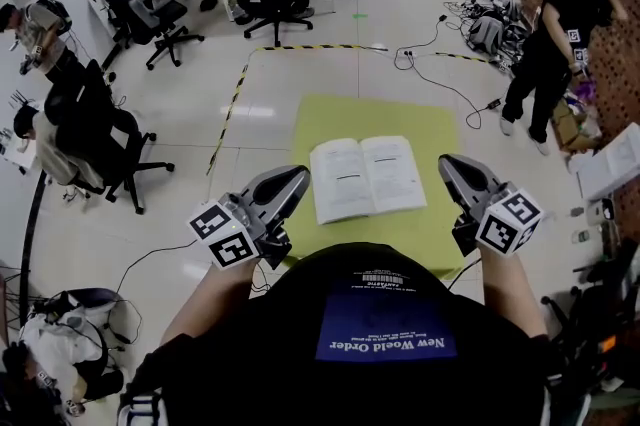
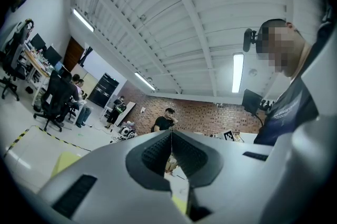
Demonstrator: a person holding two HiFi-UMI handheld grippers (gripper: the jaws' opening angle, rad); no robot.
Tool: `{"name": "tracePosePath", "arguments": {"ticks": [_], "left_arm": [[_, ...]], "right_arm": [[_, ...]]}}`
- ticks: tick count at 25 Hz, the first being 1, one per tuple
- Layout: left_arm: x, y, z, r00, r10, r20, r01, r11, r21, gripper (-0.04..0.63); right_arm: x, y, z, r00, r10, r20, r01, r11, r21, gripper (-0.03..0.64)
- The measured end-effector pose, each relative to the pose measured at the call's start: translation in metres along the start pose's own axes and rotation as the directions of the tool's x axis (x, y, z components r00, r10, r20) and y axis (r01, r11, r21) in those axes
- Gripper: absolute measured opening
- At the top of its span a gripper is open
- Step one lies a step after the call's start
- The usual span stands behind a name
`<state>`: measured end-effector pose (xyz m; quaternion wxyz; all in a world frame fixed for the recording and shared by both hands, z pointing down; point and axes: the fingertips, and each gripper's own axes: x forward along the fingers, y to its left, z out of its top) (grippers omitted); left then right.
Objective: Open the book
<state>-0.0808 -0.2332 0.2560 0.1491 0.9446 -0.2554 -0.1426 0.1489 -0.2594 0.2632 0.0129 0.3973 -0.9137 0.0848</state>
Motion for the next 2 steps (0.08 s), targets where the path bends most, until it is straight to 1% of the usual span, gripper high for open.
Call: {"name": "tracePosePath", "arguments": {"ticks": [2], "left_arm": [[0.0005,-0.0001,0.0008,1.000,0.000,0.000,0.000,1.000,0.000,0.006]], "right_arm": [[-0.0001,0.0001,0.0009,1.000,0.000,0.001,0.000,1.000,0.000,-0.014]]}}
